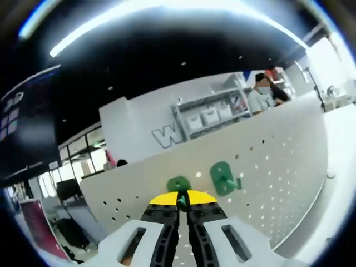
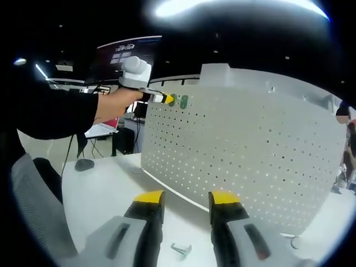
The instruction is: Insert the hook assembly into the mounting plate slot until the hook locks in place.
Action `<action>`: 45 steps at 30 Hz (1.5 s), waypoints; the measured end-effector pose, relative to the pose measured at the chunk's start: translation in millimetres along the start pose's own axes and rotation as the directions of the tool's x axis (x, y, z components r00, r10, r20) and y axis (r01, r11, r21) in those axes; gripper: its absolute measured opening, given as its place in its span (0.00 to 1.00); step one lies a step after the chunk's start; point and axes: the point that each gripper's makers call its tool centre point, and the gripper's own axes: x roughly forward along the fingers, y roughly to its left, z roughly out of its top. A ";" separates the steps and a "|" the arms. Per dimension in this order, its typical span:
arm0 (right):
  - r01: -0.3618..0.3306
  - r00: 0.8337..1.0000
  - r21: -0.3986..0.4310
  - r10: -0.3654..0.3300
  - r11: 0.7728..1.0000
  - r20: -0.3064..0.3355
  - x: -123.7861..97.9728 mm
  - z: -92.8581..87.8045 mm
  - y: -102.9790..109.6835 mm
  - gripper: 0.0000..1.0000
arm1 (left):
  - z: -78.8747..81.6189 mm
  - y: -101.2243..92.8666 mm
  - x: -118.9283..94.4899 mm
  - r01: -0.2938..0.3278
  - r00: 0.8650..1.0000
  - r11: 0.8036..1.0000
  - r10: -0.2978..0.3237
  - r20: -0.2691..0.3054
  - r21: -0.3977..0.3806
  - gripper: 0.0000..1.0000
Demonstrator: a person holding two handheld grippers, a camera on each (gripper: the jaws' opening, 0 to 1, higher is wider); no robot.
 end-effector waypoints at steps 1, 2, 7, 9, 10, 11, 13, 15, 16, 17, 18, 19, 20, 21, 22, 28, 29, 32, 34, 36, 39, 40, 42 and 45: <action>0.000 1.000 0.002 0.000 1.000 0.001 0.1 -0.1 -0.2 0.29 | 0.4 -0.9 -0.1 -0.008 1.000 0.999 0.009 -0.007 0.049 0.04; 0.000 1.000 0.002 0.000 1.000 0.000 0.2 -0.2 -0.4 0.29 | -1.2 -2.3 0.4 -0.009 1.000 0.996 0.011 -0.018 0.093 0.04; 0.000 1.000 0.005 0.000 1.000 -0.001 0.4 -0.6 -0.2 0.29 | -2.0 -1.8 0.8 0.001 1.000 1.000 -0.001 -0.003 -0.014 0.04; 0.000 1.000 0.006 0.000 1.000 -0.001 0.3 -0.7 -0.3 0.29 | -1.7 0.3 0.2 0.001 1.000 0.999 -0.001 0.001 -0.044 0.04; 0.000 1.000 0.007 0.000 1.000 -0.001 0.2 -1.0 -0.3 0.29 | -2.1 0.2 -0.4 0.001 1.000 0.997 0.000 0.007 -0.083 0.04; 0.000 1.000 0.007 0.000 1.000 -0.001 0.3 -1.0 -0.3 0.29 | -2.3 0.2 -0.6 0.008 1.000 0.991 -0.006 0.015 -0.133 0.04; 0.000 1.000 0.007 0.000 1.000 -0.003 0.3 -1.3 -0.2 0.29 | -3.0 0.9 -1.6 0.020 1.000 0.979 -0.015 0.027 -0.202 0.05; 0.000 1.000 0.006 0.000 1.000 -0.003 0.2 -1.2 0.0 0.29 | -3.6 2.1 -2.4 0.024 0.999 0.975 -0.017 0.031 -0.221 0.05; 0.000 1.000 0.006 0.000 1.000 -0.001 0.0 -0.9 0.0 0.29 | -3.6 1.9 -2.2 0.025 0.999 0.975 -0.019 0.032 -0.222 0.05; 0.001 1.000 0.006 -0.001 1.000 0.000 -0.1 -0.6 -0.2 0.29 | -3.6 2.0 -2.1 0.030 0.999 0.969 -0.022 0.036 -0.245 0.05; 0.001 1.000 0.007 -0.001 1.000 0.000 -0.2 -0.6 -0.4 0.29 | -3.9 2.0 -1.4 0.035 0.999 0.965 -0.027 0.037 -0.259 0.06; 0.001 1.000 0.008 -0.001 1.000 0.000 -0.3 -0.7 -0.5 0.29 | -4.1 2.0 -1.6 0.041 0.999 0.964 -0.031 0.040 -0.262 0.06; 0.002 1.000 0.007 -0.002 1.000 0.000 -0.6 -0.5 -0.9 0.29 | -3.8 1.1 -1.8 0.042 0.999 0.966 -0.033 0.042 -0.257 0.06; 0.003 1.000 0.007 -0.003 1.000 0.002 -0.8 0.0 -1.0 0.29 | -3.5 0.3 -2.4 0.046 0.998 0.971 -0.037 0.046 -0.234 0.06; 0.003 1.000 0.008 -0.003 1.000 0.003 -0.9 0.4 -1.0 0.29 | -3.4 -0.1 -2.7 0.048 0.998 0.973 -0.038 0.046 -0.227 0.06; -0.003 1.000 0.005 0.003 1.000 0.002 -0.5 0.6 0.3 0.29 | -3.2 -0.6 -3.4 0.060 0.998 0.975 -0.051 0.044 -0.216 0.07; -0.003 1.000 0.005 0.003 1.000 0.003 -0.6 0.9 0.5 0.29 | -3.5 -0.8 -3.9 0.061 0.998 0.975 -0.053 0.043 -0.213 0.07; -0.004 1.000 0.005 0.004 1.000 0.001 -0.3 0.4 0.6 0.29 | -5.1 -3.5 -6.6 0.071 0.997 0.974 -0.064 0.039 -0.214 0.10; -0.006 1.000 0.004 0.006 1.000 0.003 -0.2 1.0 1.3 0.29 | -5.4 -4.7 -8.6 0.072 0.997 0.974 -0.065 0.040 -0.213 0.13; -0.008 1.000 0.002 0.008 1.000 0.002 0.0 0.9 2.1 0.29 | -5.6 -5.3 -10.1 0.077 0.997 0.974 -0.069 0.042 -0.214 0.14; -0.010 1.000 0.001 0.010 1.000 0.004 -0.2 1.4 2.7 0.29 | -6.1 -5.7 -12.0 0.080 0.996 0.972 -0.073 0.042 -0.219 0.18; -0.009 1.000 0.001 0.009 1.000 0.005 -0.3 1.6 2.7 0.29 | -5.6 -5.9 -13.0 0.082 0.996 0.971 -0.074 0.044 -0.225 0.20; -0.010 1.000 0.001 0.010 1.000 0.005 -0.6 1.8 3.0 0.29 | -4.9 -6.4 -14.8 0.085 0.996 0.970 -0.076 0.046 -0.228 0.22; -0.012 1.000 0.000 0.012 1.000 0.008 -0.4 2.8 3.9 0.29 | -1.9 -10.1 -19.1 0.100 0.994 0.969 -0.089 0.055 -0.225 0.24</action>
